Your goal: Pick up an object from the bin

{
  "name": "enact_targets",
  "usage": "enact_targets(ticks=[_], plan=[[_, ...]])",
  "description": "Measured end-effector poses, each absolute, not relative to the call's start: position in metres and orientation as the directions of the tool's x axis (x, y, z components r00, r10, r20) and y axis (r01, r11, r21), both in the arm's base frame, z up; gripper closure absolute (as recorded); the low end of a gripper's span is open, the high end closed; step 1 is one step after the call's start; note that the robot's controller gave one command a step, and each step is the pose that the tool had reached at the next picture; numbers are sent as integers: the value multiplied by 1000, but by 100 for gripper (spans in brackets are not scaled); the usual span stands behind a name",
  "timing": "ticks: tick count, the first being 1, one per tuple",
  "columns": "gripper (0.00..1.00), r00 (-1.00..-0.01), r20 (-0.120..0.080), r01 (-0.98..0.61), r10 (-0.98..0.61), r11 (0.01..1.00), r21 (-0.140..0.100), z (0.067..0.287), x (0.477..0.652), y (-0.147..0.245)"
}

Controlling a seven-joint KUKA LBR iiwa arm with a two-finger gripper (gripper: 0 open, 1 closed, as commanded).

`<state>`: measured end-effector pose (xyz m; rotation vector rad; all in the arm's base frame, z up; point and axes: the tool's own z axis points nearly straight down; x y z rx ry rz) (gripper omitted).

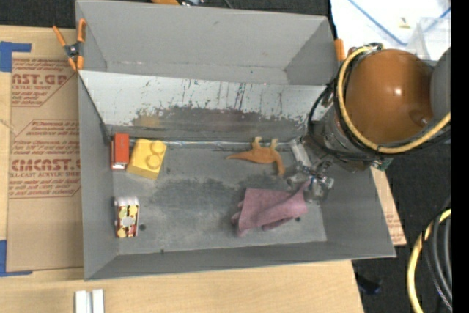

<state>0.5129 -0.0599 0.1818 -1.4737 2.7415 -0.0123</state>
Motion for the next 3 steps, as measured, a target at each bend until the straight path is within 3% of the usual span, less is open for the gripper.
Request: enact_targets(ticks=[1, 2, 3], plan=[[100, -553, -25, -833, -833, 553, -28, 209, 516, -61], [100, -516, -25, -855, -856, 517, -34, 189, 523, -51], [100, -456, -25, -889, -890, 456, -36, 127, 526, -58]])
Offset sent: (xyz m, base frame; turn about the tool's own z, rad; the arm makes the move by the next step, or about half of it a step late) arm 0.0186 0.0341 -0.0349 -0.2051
